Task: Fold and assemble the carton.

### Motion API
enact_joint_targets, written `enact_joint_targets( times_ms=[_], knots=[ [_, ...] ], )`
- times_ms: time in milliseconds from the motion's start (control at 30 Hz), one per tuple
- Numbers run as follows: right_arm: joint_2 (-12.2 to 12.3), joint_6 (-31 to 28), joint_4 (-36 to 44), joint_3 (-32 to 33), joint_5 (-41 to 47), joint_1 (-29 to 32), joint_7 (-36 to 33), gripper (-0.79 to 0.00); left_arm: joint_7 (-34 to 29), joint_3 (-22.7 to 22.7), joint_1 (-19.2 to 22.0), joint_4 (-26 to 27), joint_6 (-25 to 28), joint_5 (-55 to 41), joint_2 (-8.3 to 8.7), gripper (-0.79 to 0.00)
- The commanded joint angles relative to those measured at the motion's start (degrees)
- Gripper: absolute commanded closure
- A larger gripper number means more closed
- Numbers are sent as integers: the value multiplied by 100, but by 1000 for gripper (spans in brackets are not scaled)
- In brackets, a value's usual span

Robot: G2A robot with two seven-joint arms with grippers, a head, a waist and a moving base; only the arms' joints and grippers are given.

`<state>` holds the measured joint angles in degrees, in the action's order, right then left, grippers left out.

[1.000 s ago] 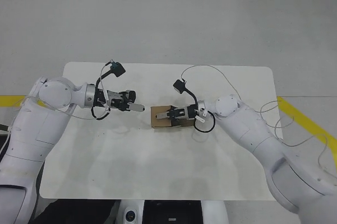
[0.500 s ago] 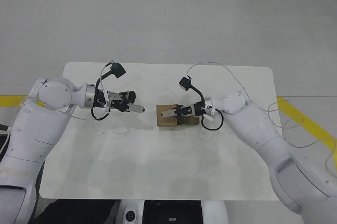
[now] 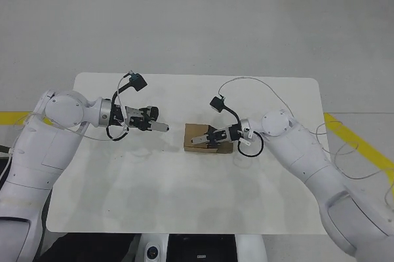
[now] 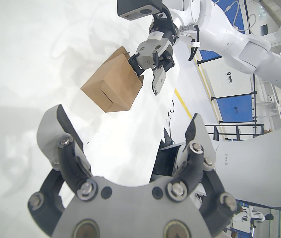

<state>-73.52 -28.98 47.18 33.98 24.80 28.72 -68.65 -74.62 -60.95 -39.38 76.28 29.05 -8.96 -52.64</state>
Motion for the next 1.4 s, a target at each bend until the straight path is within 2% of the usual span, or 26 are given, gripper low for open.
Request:
enact_joint_targets(
  times_ms=[0, 233, 633, 767, 800, 867, 900, 933, 967, 1000, 1200, 1367],
  knots=[
    [37, 63, 55, 62, -76, 30, -15, -597, 0, 0, 0, 0, 0, 0, 0, -785],
    [220, 135, 455, 421, -188, 263, -22, -594, 0, 0, 0, 0, 0, 0, 0, -785],
    [731, 577, 1428, 1417, -626, 708, -307, -573, 0, 0, 0, 0, 0, 0, 0, -785],
    [875, 741, 1825, 1723, -719, 896, -463, -486, 291, 3, -89, 166, -38, 288, 7, -785],
    [908, 775, 1910, 1797, -745, 941, -481, -382, 384, -1, -117, 207, -30, 365, 10, -785],
    [963, 809, 2073, 1928, -768, 1035, -515, -305, 609, -25, -140, 278, 34, 711, 21, -785],
    [986, 815, 2145, 1986, -769, 1083, -524, -191, 751, -27, -169, 315, 113, 859, 23, -785],
    [1007, 815, 2206, 2040, -765, 1128, -531, -114, 867, -20, -196, 341, 225, 1007, 24, -785],
    [1024, 811, 2260, 2086, -752, 1171, -544, -40, 988, -17, -209, 359, 351, 1220, 26, -785],
    [1041, 803, 2296, 2129, -744, 1208, -555, 0, 1125, -5, -226, 383, 507, 1445, 27, -785],
    [1093, 771, 2463, 2281, -717, 1333, -526, 0, 2010, 94, -307, 464, 1590, 2417, 0, -785],
    [1112, 765, 2570, 2335, -719, 1353, -511, 0, 2708, 126, -336, 533, 2188, 3068, -29, -785]
  ],
)
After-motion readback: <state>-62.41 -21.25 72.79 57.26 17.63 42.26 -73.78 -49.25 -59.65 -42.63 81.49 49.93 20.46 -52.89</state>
